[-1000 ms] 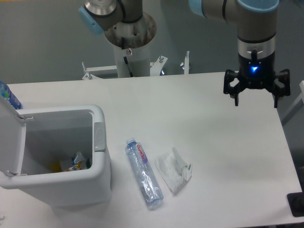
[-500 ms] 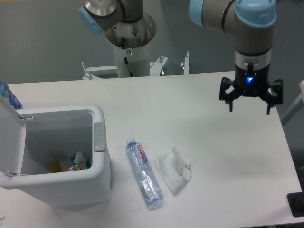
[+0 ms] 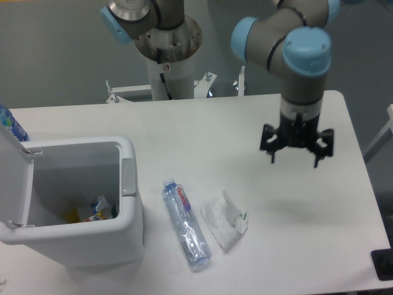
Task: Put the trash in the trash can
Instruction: 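Move the open gripper over the crumpled clear plastic wrapper, then lower the gripper onto the wrapper and close on it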
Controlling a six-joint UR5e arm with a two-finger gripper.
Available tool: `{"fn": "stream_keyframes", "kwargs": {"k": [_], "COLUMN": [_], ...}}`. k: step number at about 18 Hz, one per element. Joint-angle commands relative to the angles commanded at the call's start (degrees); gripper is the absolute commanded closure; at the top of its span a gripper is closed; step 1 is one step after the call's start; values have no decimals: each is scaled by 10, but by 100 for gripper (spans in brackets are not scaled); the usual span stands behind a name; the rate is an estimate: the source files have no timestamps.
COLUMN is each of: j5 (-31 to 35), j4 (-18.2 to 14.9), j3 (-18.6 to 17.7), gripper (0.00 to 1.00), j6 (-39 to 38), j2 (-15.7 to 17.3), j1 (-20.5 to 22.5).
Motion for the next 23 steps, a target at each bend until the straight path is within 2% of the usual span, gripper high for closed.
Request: {"fn": "stream_keyframes", "kwargs": {"k": [16, 20, 21, 23], "j5": [-11, -9, -8, -7], "j4": [8, 13, 14, 17], "j3": [-4, -6, -5, -7], "gripper": [0, 0, 5, 40], "j6": [-111, -117, -117, -115], "j2": [-63, -72, -74, -74], "j1": [-55, -62, -62, -62]}}
